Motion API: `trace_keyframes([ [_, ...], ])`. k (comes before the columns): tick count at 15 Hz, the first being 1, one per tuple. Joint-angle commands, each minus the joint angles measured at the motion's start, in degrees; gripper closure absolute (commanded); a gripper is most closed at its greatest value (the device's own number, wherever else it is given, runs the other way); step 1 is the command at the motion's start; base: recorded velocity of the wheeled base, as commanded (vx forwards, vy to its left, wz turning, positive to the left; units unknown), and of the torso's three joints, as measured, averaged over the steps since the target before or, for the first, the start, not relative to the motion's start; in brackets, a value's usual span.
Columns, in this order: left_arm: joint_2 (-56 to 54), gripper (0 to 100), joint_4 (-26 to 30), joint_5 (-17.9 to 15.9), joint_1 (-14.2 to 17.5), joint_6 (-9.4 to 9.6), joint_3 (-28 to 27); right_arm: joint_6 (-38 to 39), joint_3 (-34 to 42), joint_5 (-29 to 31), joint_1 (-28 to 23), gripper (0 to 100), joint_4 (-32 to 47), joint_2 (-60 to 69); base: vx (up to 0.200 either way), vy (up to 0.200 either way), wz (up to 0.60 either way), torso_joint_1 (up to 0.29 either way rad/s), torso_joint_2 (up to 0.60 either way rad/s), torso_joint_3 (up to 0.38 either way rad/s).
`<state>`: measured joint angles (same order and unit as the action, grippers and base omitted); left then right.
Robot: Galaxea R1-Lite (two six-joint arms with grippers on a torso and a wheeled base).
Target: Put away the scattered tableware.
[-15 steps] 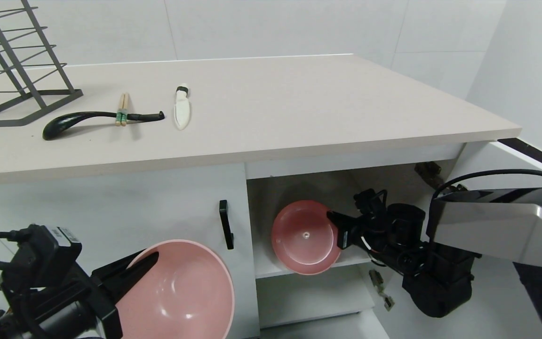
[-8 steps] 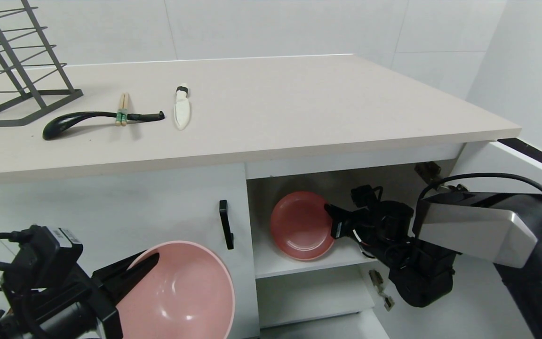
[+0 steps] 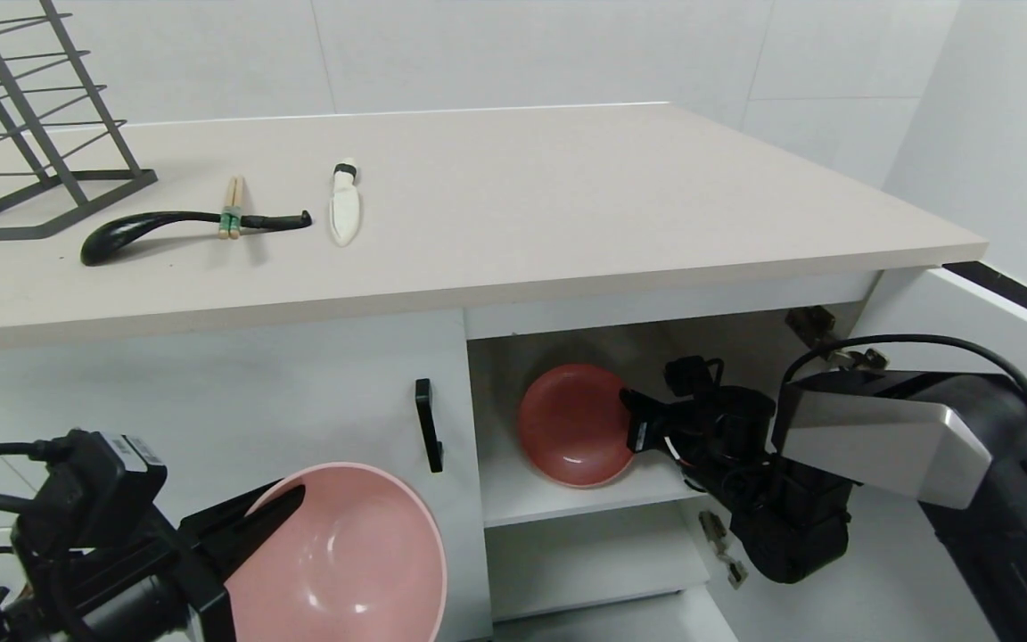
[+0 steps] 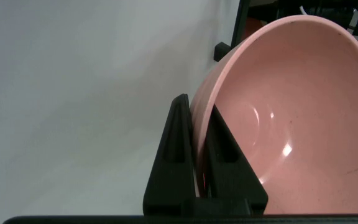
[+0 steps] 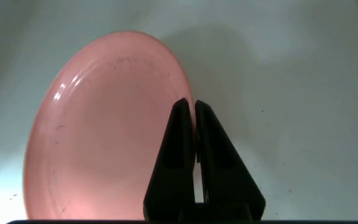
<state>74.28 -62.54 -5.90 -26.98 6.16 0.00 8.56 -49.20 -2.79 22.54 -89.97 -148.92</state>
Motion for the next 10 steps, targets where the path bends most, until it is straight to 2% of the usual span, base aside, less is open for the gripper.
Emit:
trace_keyframes([
  [1, 0.4, 100, 0.0, 0.0, 0.0, 0.0, 0.0, 0.0, -0.2, 0.5, 0.0, 0, 0.0, -0.2, 0.0, 0.0, 0.0, 0.0, 0.0, 0.0],
  [6, 0.6, 100, 0.0, 0.0, 0.0, 0.0, 0.0, -0.4, 1.2, 2.1, -1.2, 0, 0.0, 1.1, 0.0, 0.0, 0.0, 0.0, 0.0, 0.0],
  [8, 0.6, 100, 0.0, 0.0, 0.0, 0.0, 0.0, -0.7, 6.0, 3.1, -0.6, 0, 0.0, 6.7, 0.0, 0.0, 0.0, 0.0, 0.0, 0.0],
  [10, 0.7, 100, 0.0, 0.0, -0.7, 0.08, 0.0, -0.8, 16.1, 3.1, 2.9, 0, 0.0, 14.9, 0.0, 0.0, 0.0, 0.0, 0.0, 0.0],
])
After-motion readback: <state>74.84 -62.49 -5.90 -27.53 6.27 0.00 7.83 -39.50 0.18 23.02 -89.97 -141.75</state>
